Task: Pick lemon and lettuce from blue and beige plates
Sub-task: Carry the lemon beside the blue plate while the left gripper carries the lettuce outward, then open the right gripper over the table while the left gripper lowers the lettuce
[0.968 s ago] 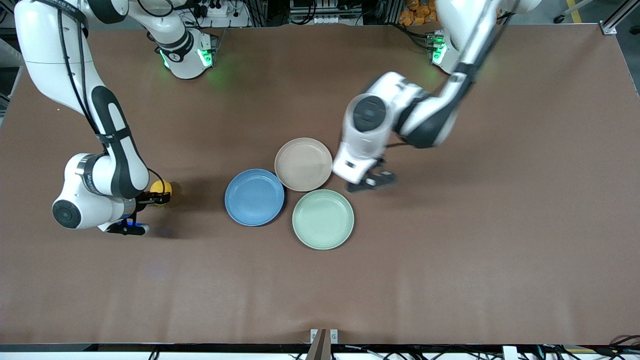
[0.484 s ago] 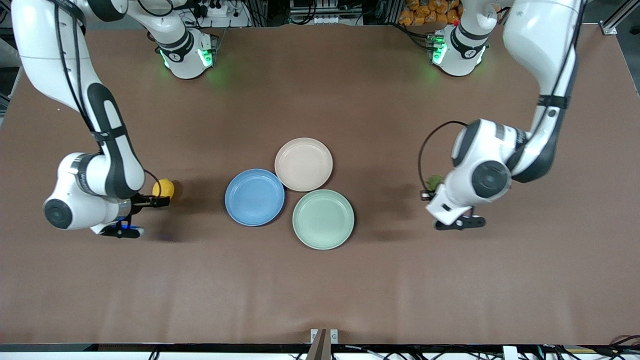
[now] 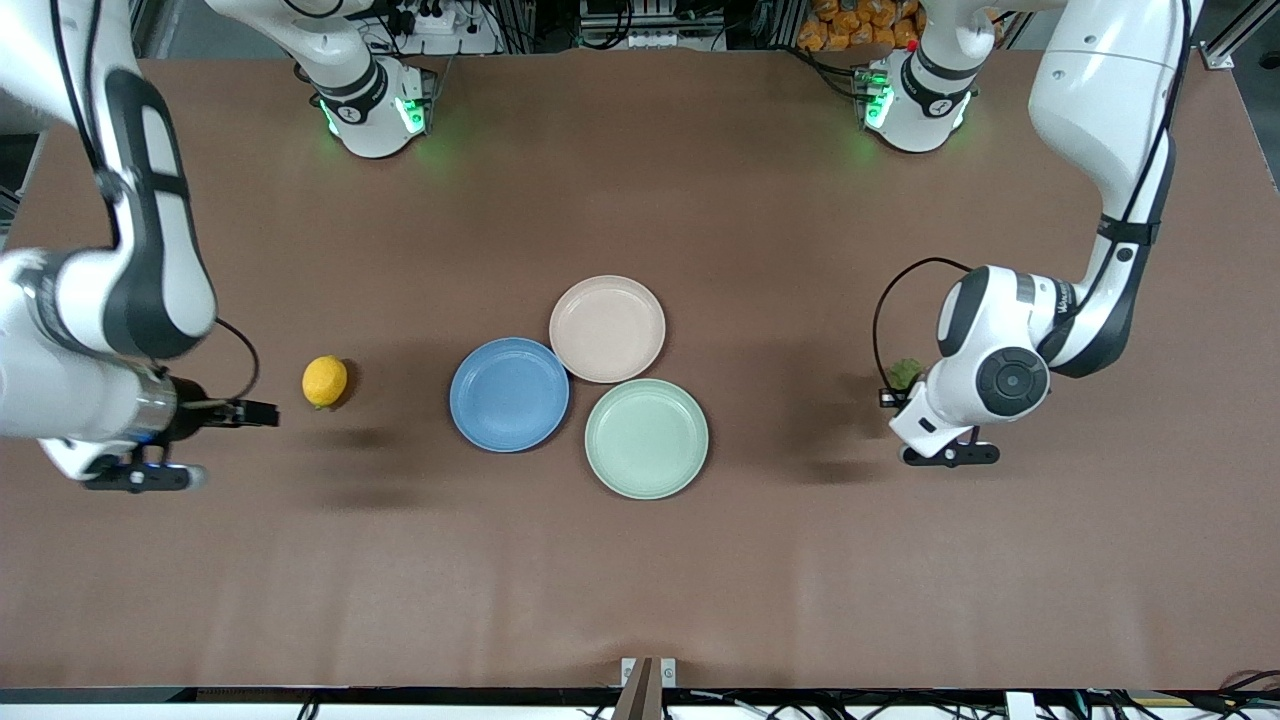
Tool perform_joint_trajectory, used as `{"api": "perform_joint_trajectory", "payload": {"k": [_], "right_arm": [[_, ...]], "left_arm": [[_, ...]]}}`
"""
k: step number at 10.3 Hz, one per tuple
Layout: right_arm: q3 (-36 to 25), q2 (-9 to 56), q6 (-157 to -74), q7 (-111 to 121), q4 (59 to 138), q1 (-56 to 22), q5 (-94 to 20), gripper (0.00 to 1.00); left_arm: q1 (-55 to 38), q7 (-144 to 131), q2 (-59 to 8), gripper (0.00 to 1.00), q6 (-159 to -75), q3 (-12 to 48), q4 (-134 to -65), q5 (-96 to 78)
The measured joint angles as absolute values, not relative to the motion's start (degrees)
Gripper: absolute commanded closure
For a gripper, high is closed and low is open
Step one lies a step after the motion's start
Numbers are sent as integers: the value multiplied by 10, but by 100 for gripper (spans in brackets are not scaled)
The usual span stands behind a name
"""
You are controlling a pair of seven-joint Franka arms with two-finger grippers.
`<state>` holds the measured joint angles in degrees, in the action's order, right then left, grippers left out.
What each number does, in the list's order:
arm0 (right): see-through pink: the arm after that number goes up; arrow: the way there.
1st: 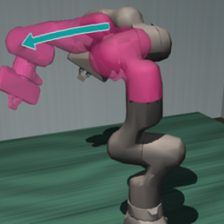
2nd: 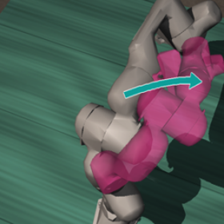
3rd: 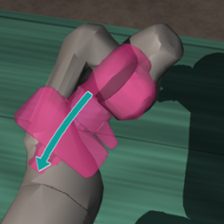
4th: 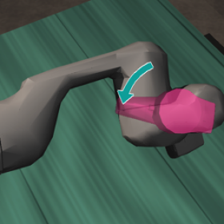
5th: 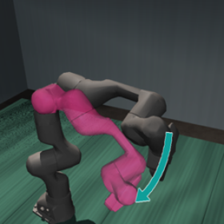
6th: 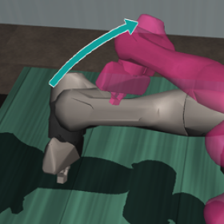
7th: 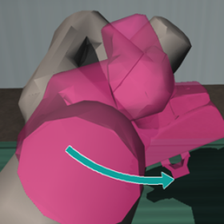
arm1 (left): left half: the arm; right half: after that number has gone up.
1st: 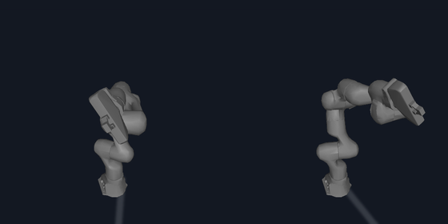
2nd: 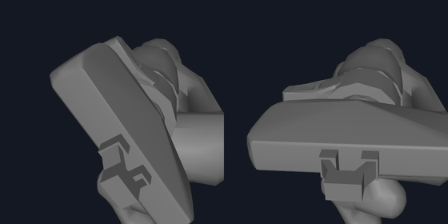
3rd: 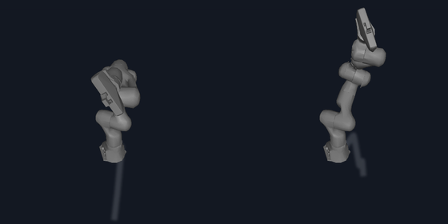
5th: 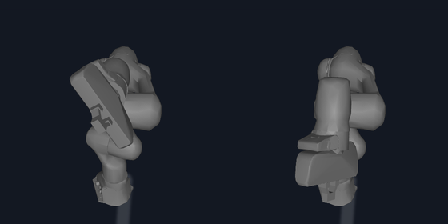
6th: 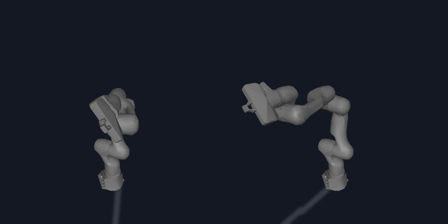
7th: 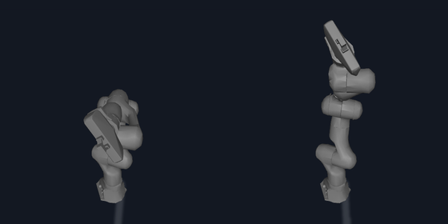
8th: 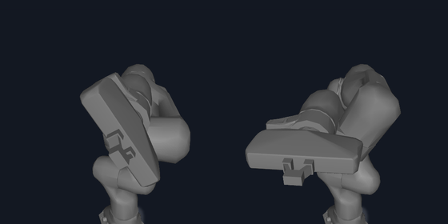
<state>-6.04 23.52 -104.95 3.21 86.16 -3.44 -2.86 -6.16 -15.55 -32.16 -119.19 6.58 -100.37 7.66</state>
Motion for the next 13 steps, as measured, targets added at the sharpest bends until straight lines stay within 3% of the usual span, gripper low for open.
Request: {"api": "perform_joint_trajectory", "payload": {"k": [1, 2, 7, 9, 13], "right_arm": [[-52, 200, -1029, 32, 858, -34, -23, 0], [-44, 167, -999, 32, 857, -33, -21, 0], [4, 36, -917, 32, 856, -19, 1, 0], [13, 21, -916, 32, 856, -19, 11, 0], [20, 22, -933, 32, 864, -10, 12, 0]], "left_arm": [[-60, -114, -327, 62, -1195, 53, -1004, 80], [-58, -71, -333, 1, -1203, 39, -1004, 80], [-56, -22, -337, 0, -1225, 17, -982, 73], [-56, -22, -306, 0, -1212, 17, -971, 68], [-60, -22, -211, 0, -1101, 18, -932, 62]]}}
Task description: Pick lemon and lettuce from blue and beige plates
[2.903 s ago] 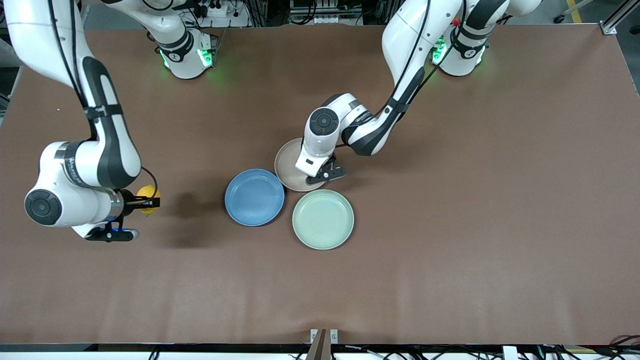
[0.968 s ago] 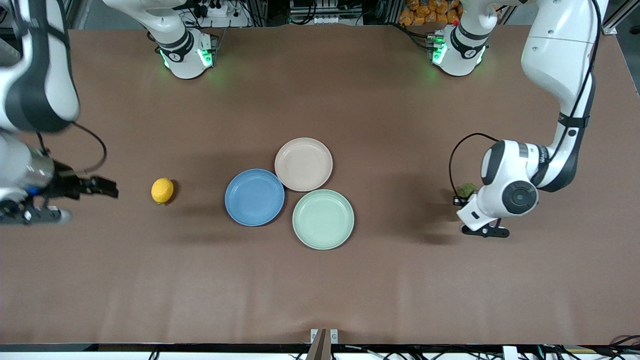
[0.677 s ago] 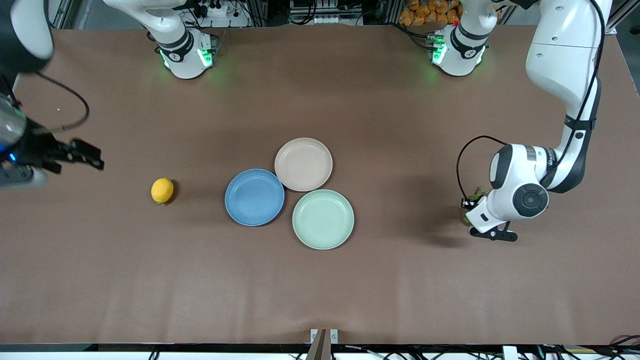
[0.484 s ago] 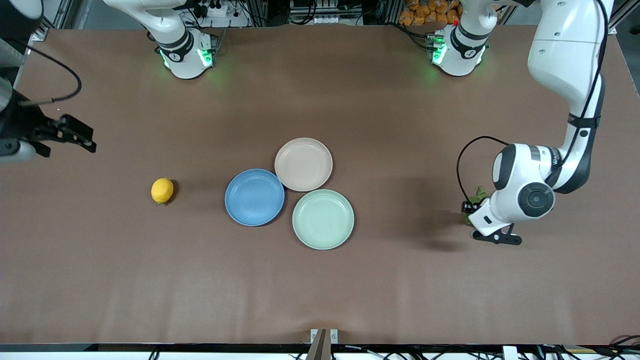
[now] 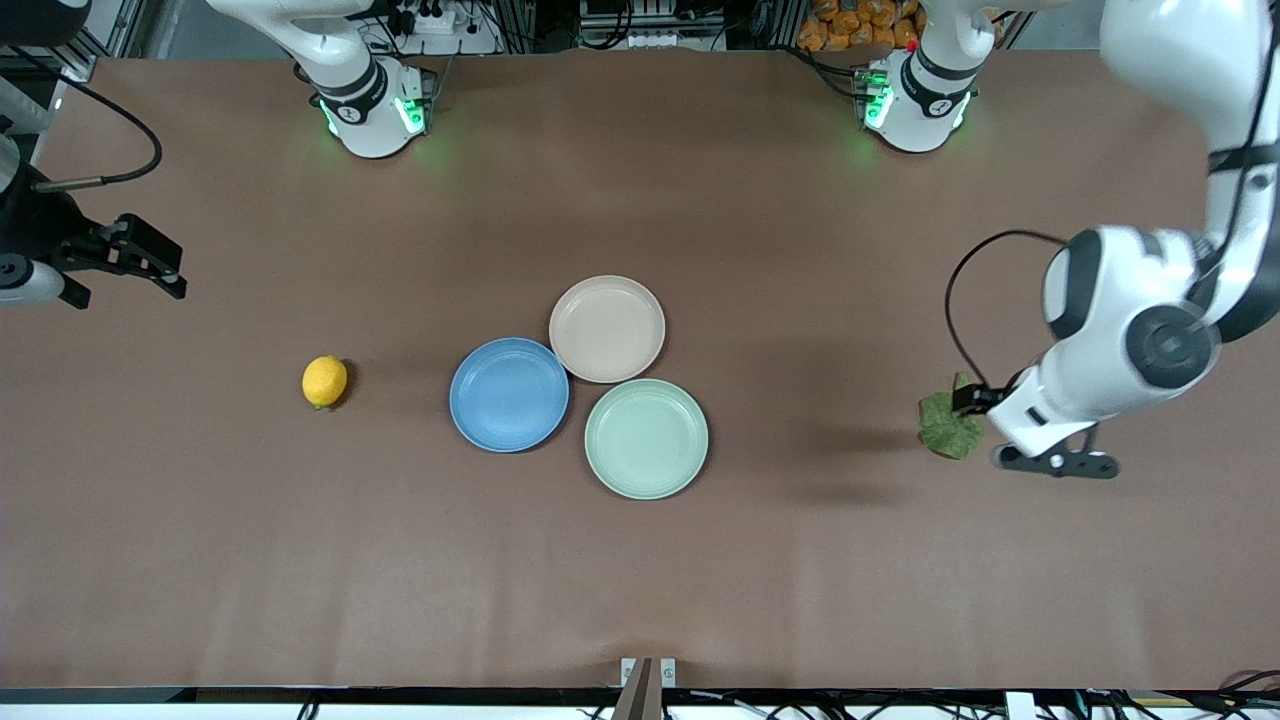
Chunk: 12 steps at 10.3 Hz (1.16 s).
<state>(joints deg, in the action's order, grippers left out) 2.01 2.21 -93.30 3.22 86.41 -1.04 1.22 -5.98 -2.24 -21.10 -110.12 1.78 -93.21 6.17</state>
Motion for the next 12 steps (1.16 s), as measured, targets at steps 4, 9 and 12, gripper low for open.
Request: {"api": "perform_joint_trajectory", "payload": {"k": [4, 9, 12], "right_arm": [[21, 22, -936, 32, 864, -5, 12, 0], [26, 21, -915, -8, 849, -5, 13, 0], [10, 21, -915, -10, 845, -18, 13, 0]], "left_arm": [[-64, -22, -97, 0, -1025, 18, -912, 53], [-72, -22, 5, 0, -962, -12, -913, 11], [-75, -22, 18, 0, -941, -19, -914, 7]]}}
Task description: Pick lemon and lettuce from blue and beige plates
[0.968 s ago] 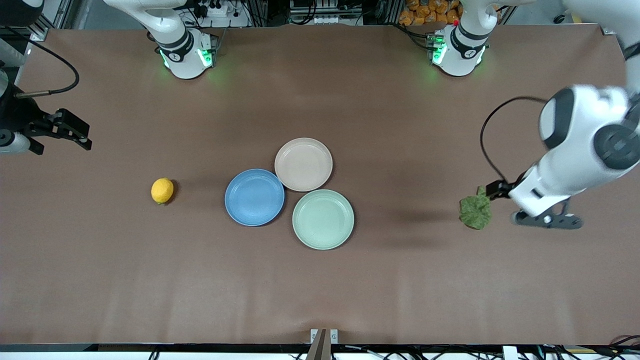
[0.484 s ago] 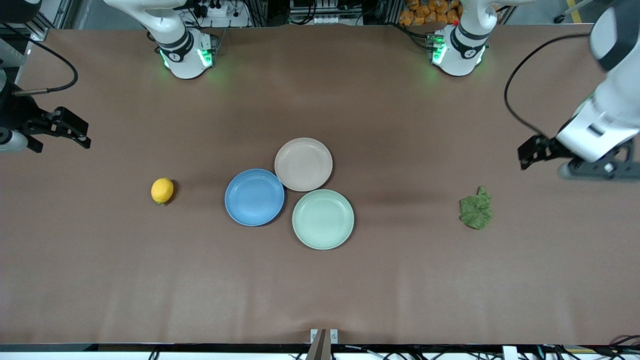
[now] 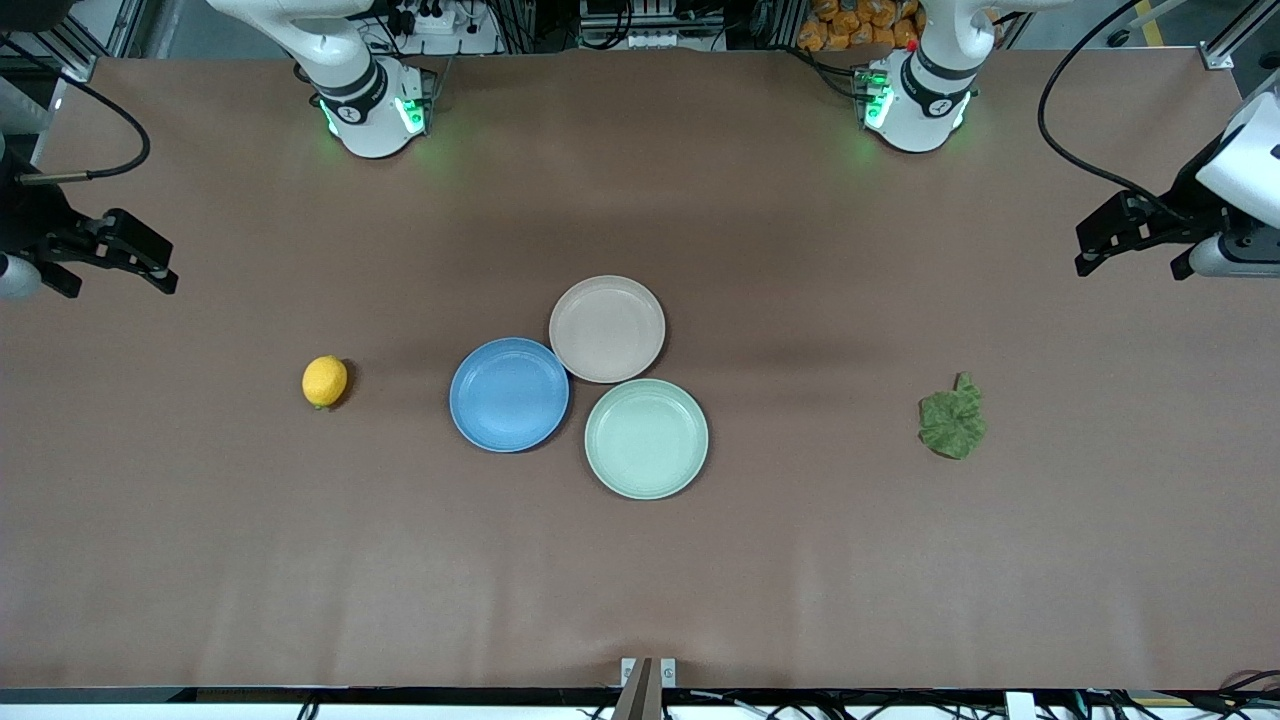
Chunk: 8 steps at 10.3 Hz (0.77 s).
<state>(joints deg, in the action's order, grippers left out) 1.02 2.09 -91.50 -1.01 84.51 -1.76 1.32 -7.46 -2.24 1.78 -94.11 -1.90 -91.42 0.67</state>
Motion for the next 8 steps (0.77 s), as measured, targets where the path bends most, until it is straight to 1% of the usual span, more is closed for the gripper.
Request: {"api": "perform_joint_trajectory", "payload": {"k": [3, 8], "right_arm": [[-15, 21, -915, -13, 836, -27, 13, 0], [-13, 21, -914, -15, 836, -20, 13, 0]], "left_arm": [[-75, -22, 22, 0, -926, -23, -914, 6], [-76, -22, 27, 0, -904, -23, -915, 6]]}}
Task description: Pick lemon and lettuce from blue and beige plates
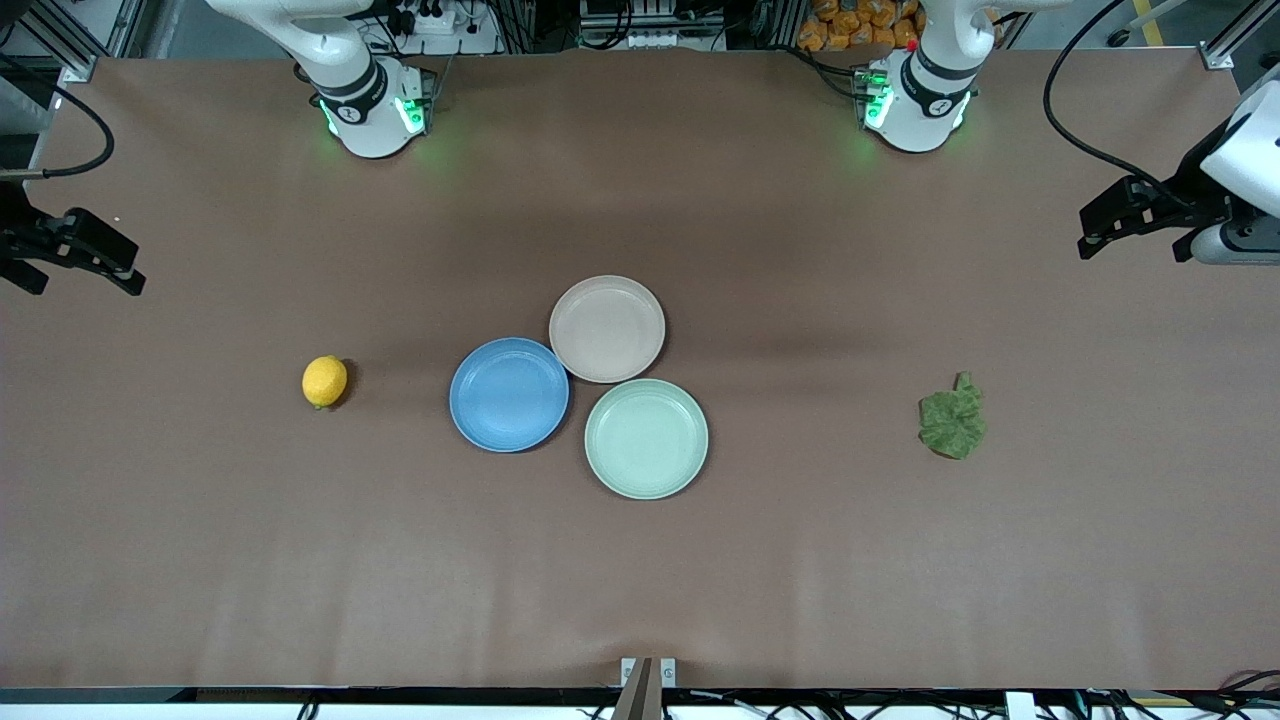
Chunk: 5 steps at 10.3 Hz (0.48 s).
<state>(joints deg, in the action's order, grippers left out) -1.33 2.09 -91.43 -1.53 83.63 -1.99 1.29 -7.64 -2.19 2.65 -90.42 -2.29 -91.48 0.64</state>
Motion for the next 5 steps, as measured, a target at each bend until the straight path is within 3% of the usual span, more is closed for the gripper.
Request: {"api": "perform_joint_trajectory", "payload": {"k": [5], "right_arm": [[-13, 22, -913, -16, 836, -20, 13, 0]], "left_arm": [[-80, -9, 30, 0, -899, -23, -916, 6]]}}
